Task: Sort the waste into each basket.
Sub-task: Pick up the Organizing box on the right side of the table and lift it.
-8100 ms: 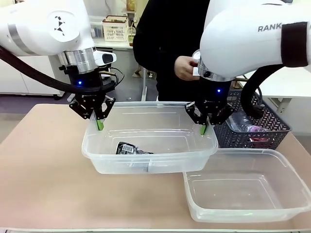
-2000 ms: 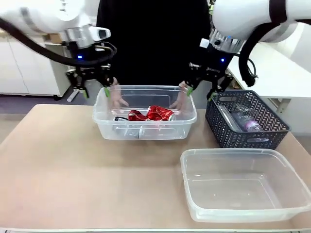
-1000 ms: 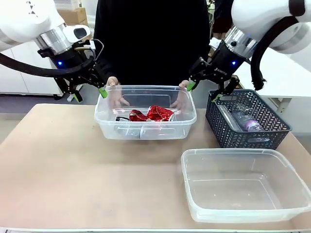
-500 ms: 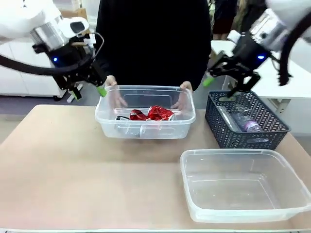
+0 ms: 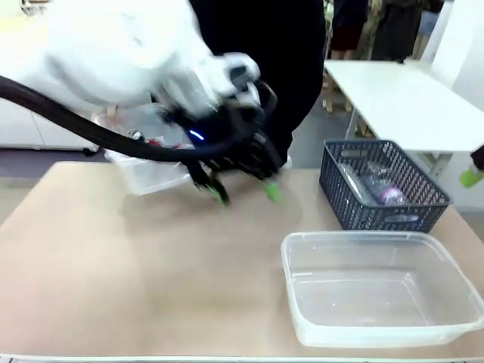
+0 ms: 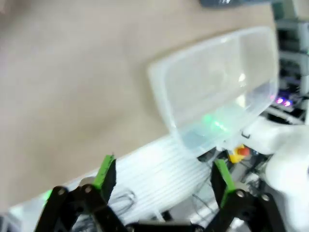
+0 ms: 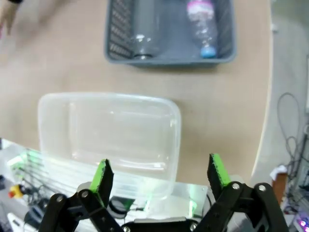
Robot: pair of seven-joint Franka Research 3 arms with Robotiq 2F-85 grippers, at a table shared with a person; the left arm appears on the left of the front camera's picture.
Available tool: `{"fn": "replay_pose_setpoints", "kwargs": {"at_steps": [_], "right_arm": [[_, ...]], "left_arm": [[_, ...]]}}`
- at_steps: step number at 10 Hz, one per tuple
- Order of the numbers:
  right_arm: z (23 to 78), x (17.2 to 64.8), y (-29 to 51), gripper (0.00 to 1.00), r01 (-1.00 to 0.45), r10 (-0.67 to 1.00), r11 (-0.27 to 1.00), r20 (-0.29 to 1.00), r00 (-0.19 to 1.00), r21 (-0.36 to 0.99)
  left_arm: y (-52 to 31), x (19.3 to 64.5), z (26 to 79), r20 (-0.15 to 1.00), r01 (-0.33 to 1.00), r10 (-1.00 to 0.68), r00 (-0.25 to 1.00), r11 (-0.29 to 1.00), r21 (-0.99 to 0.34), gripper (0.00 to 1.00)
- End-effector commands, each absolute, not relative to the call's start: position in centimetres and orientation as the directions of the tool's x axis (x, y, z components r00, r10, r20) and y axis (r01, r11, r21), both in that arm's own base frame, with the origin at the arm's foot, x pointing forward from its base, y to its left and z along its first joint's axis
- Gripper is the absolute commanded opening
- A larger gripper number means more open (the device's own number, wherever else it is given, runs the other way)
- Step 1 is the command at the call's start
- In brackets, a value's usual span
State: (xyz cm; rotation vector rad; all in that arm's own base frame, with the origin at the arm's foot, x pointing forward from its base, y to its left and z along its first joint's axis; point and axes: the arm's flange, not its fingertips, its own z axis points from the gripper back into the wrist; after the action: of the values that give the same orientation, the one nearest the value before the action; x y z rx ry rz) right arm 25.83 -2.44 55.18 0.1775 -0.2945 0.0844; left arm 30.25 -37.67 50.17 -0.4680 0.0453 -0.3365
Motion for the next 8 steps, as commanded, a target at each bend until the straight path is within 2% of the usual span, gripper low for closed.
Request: {"fn": "replay_pose_setpoints", "kwargs": {"at_steps": [1,2,7,8], "right_arm": [[55.2,26.3,-1.3,1.0,-0.121,0.067,0.976,0.279,0.958,0.181],[55.2,26.3,-1.3,1.0,-0.121,0.067,0.976,0.279,0.958,0.181],[55.0,26.1,-1.7,1.0,-0.13,0.079,0.978,0.284,0.956,0.166],[51.3,25.7,-1.6,1.0,-0.201,0.169,0.971,0.221,0.96,0.13]], "left_arm": [[-41.4,33.0,50.3,-0.151,0.186,-0.267,0.952,0.893,-0.409,1.0],[-37.7,30.2,50.2,0.034,0.308,-0.328,0.944,0.838,-0.45,1.0],[-38.8,30.8,50.7,0.012,0.288,-0.316,0.949,0.847,-0.447,1.0],[-41.3,28.8,47.8,0.001,0.291,-0.311,0.95,0.888,-0.357,1.0]]}}
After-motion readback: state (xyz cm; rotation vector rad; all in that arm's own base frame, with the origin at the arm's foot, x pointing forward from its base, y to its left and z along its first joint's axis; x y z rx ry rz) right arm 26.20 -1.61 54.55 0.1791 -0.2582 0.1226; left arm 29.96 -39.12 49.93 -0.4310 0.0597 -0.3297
